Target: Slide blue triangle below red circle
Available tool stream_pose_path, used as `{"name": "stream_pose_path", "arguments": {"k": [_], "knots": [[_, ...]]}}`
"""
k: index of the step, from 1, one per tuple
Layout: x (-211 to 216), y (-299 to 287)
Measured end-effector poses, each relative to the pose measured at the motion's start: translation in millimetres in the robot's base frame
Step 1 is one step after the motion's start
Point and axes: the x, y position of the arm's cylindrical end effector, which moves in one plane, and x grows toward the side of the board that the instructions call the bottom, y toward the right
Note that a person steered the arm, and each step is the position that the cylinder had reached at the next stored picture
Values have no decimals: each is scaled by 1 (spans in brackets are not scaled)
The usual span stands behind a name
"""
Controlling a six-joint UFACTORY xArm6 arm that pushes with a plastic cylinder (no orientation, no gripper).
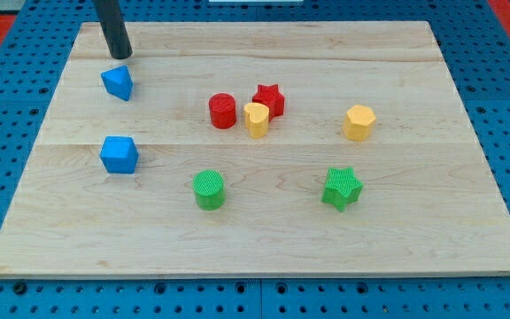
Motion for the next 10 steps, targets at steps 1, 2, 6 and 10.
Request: {"name": "stream_pose_path", "arguments": {"k": [1, 2, 6, 10], "knots": [[22, -6], [43, -6], [113, 1], [104, -27]]}}
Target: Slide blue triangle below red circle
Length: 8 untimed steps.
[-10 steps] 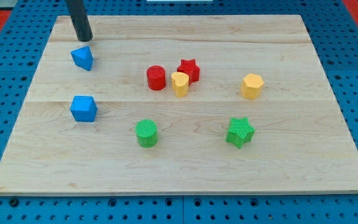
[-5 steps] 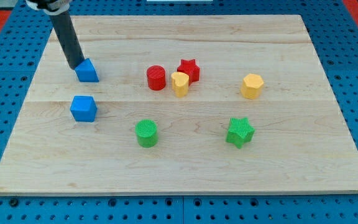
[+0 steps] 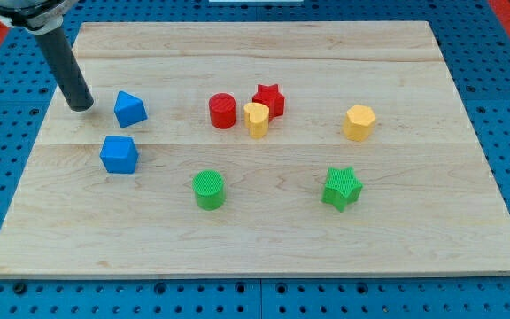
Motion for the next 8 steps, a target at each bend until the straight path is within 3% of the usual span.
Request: {"name": "stream_pose_path", "arguments": {"k": [8], "knots": [[39, 151]]}}
